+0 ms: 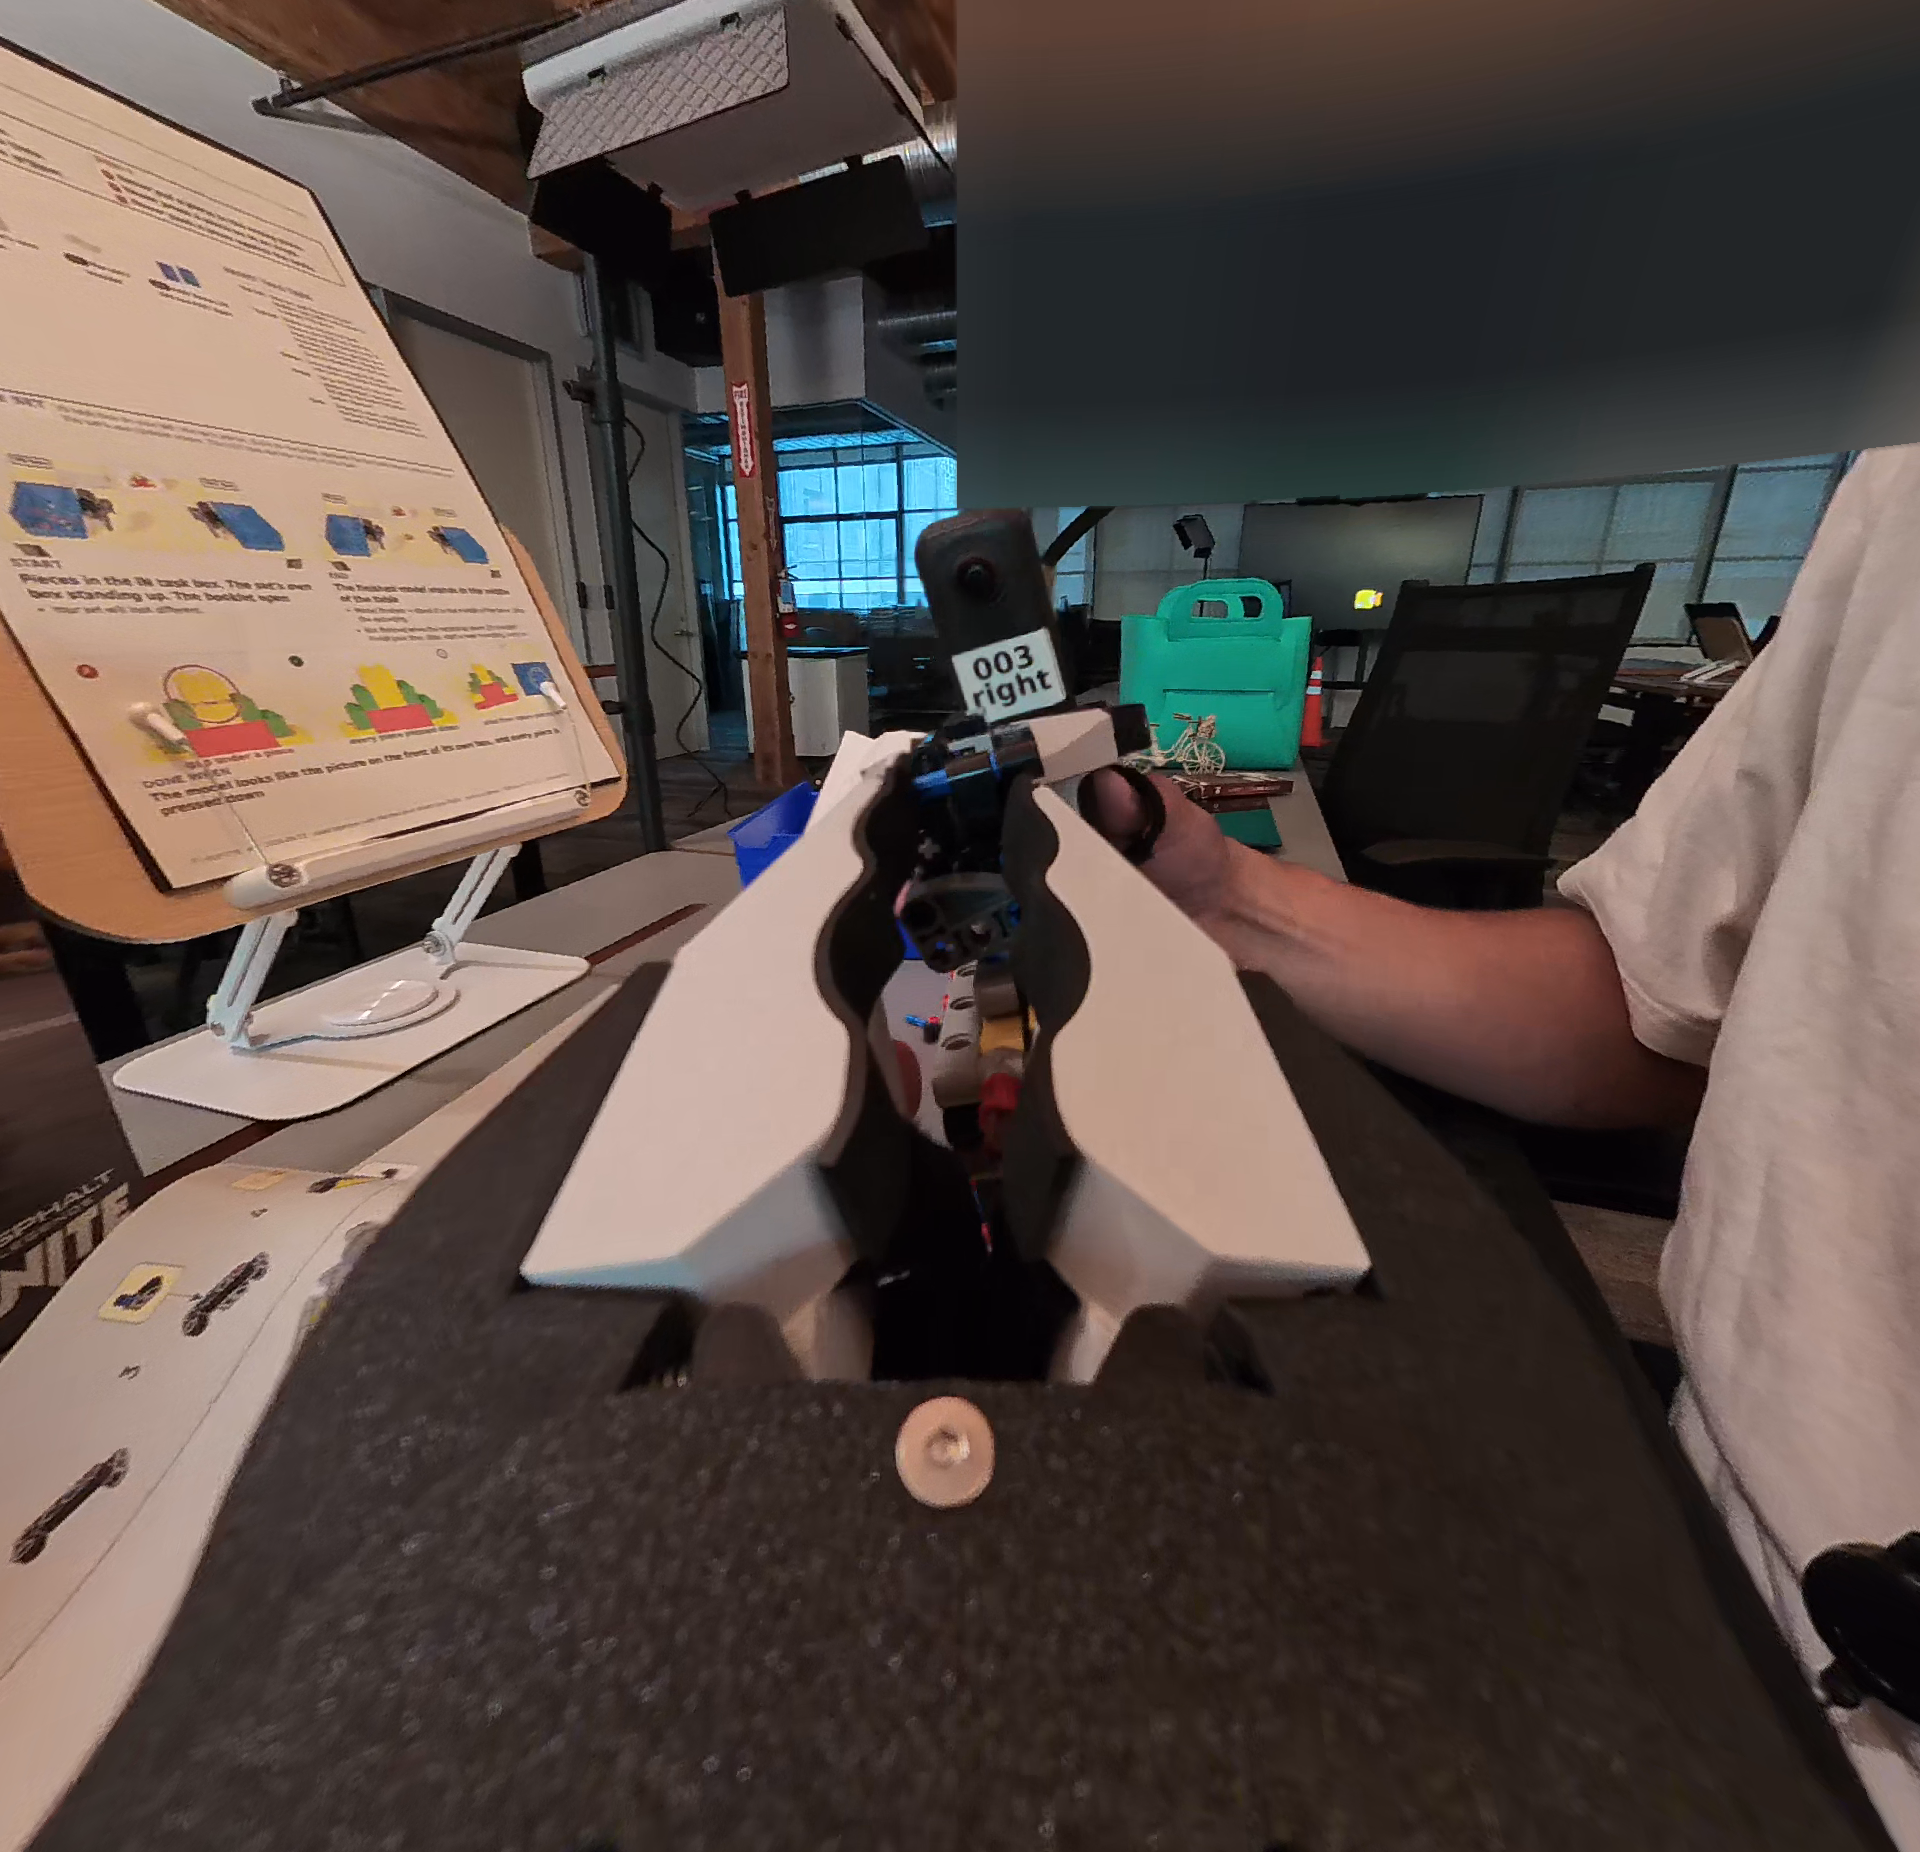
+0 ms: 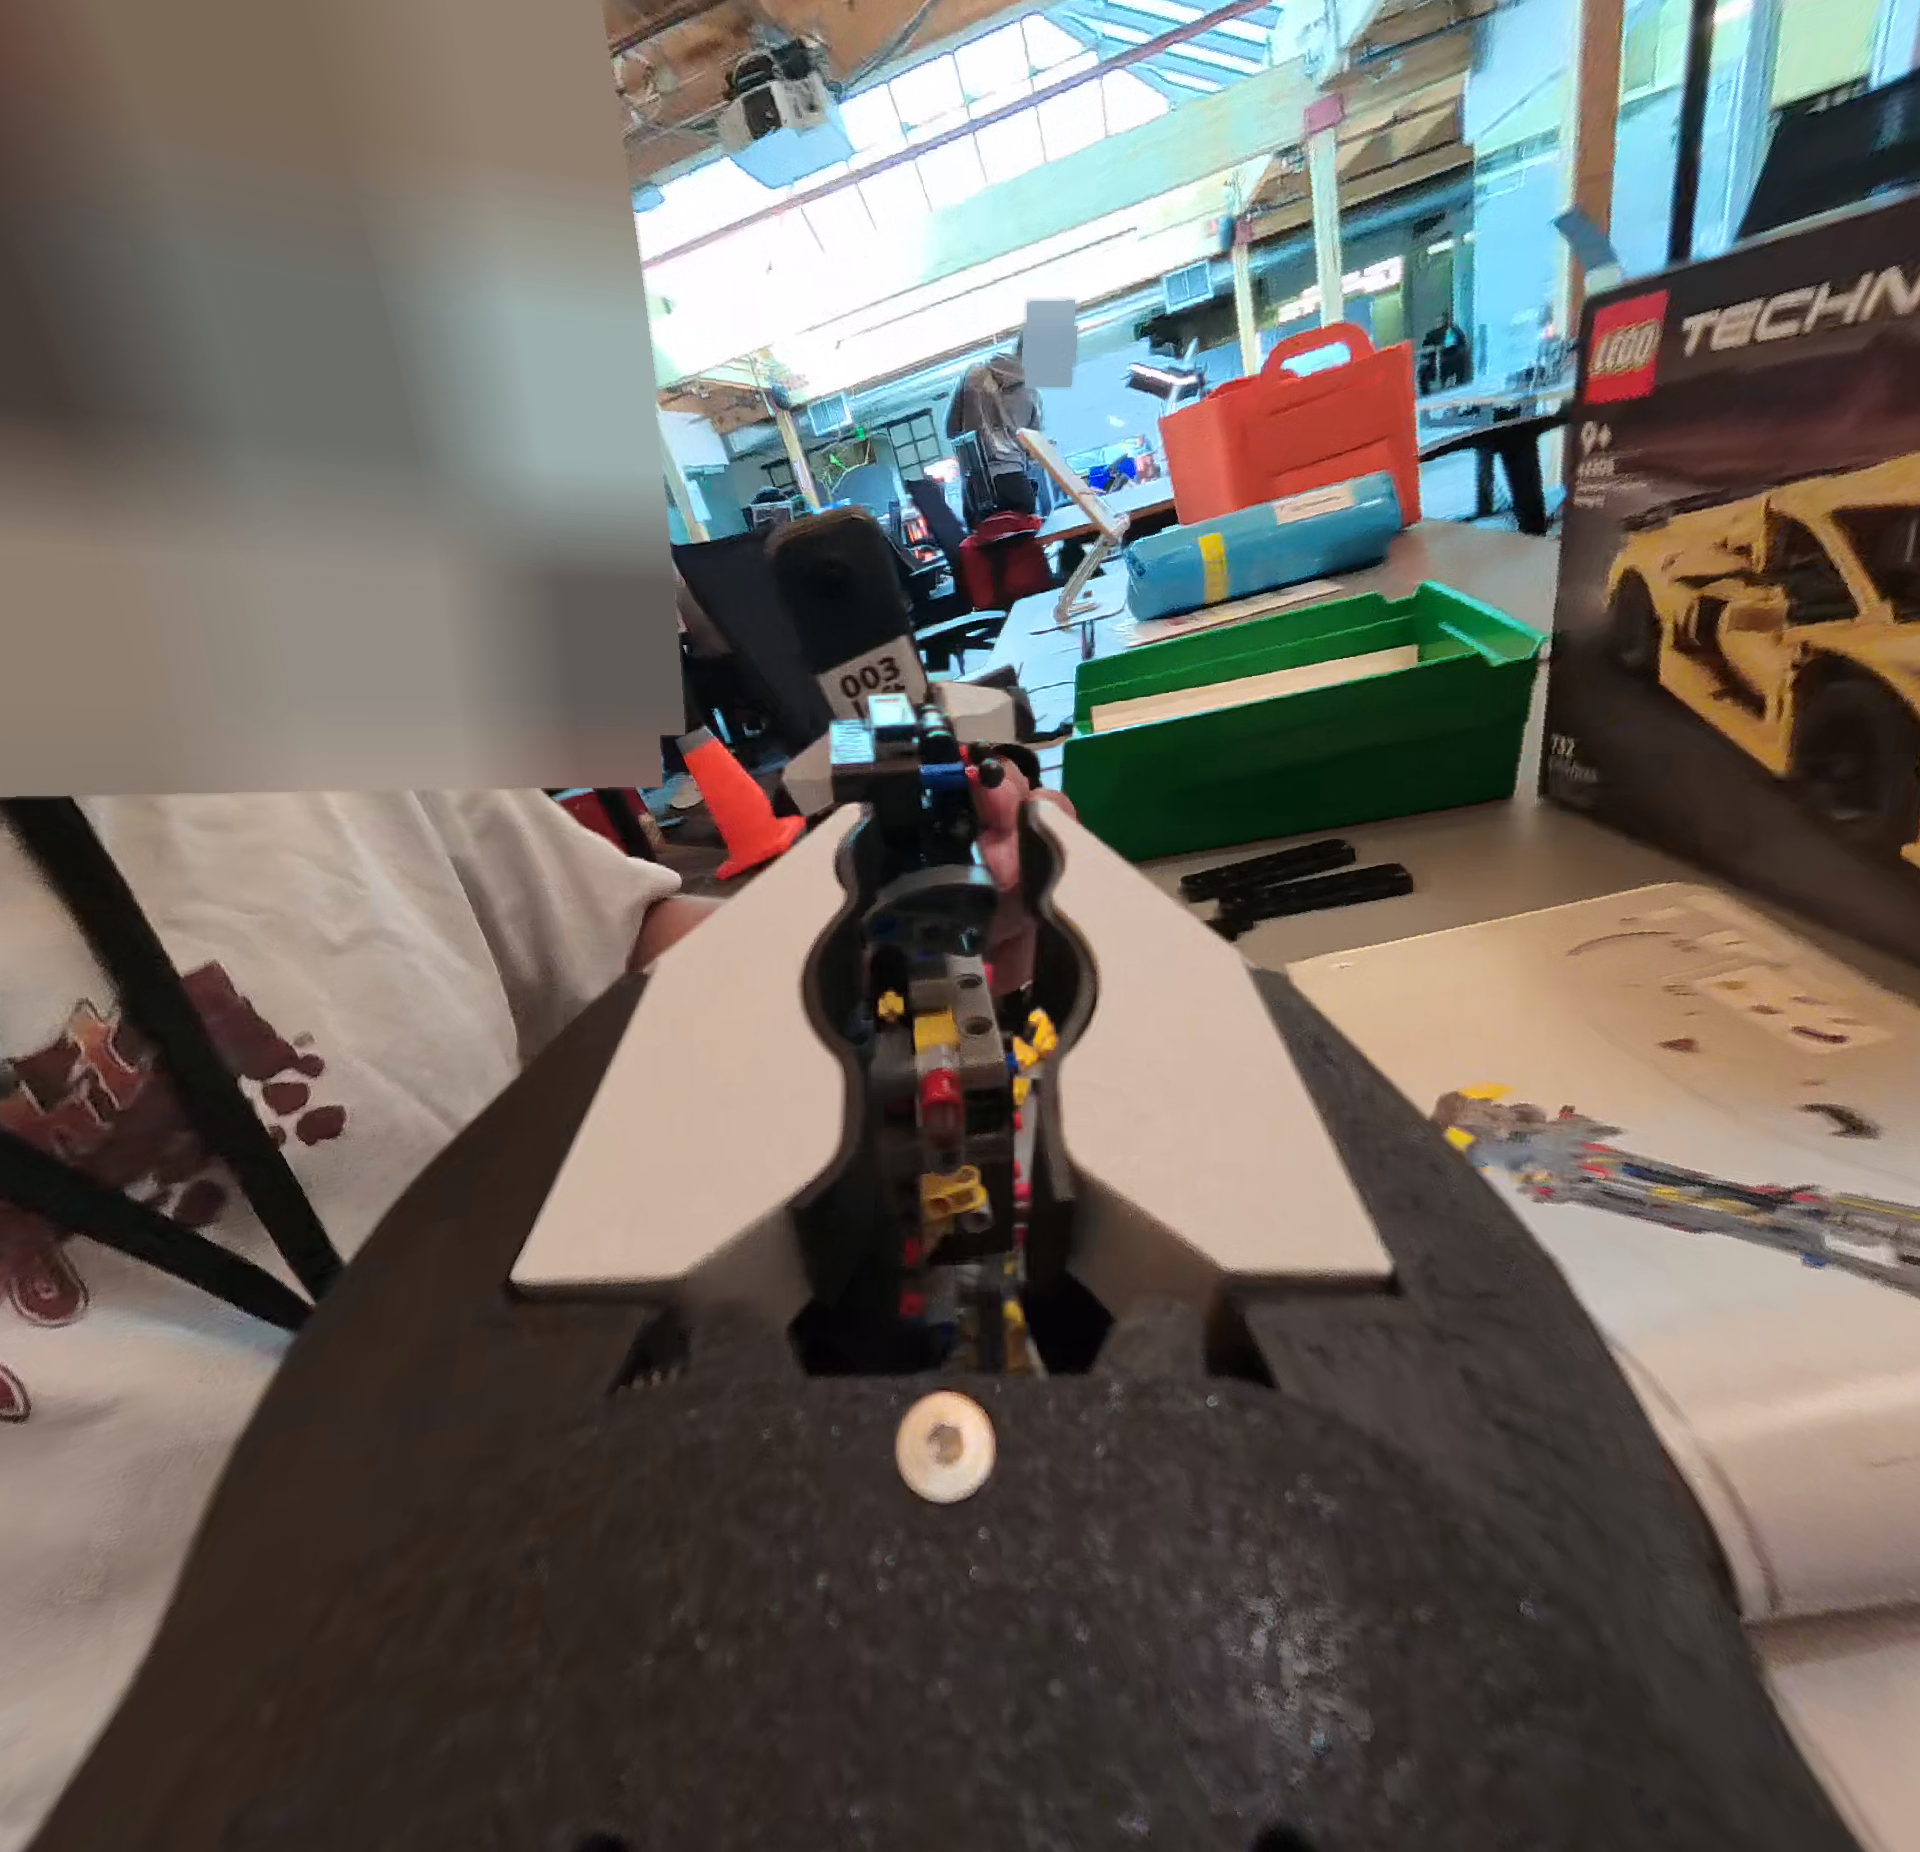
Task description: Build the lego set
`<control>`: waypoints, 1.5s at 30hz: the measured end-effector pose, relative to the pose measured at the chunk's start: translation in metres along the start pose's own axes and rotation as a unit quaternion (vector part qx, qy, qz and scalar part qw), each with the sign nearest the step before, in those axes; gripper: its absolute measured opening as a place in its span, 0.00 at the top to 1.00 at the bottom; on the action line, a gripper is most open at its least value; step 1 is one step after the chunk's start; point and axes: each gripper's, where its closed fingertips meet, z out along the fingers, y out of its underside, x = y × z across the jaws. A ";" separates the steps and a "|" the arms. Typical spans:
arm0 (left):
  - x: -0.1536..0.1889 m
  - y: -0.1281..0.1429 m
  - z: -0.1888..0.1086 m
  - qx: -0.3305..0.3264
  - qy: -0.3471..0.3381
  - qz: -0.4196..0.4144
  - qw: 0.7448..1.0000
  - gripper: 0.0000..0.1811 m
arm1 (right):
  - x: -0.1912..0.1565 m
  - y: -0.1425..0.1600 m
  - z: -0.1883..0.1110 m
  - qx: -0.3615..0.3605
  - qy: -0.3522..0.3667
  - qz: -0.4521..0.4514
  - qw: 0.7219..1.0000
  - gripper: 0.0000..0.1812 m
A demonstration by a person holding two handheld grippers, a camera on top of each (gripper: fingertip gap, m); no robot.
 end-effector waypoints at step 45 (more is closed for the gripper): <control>0.004 0.001 0.002 0.012 0.035 -0.041 0.998 0.92 | -0.009 -0.004 0.001 0.052 -0.024 -0.033 0.998 0.94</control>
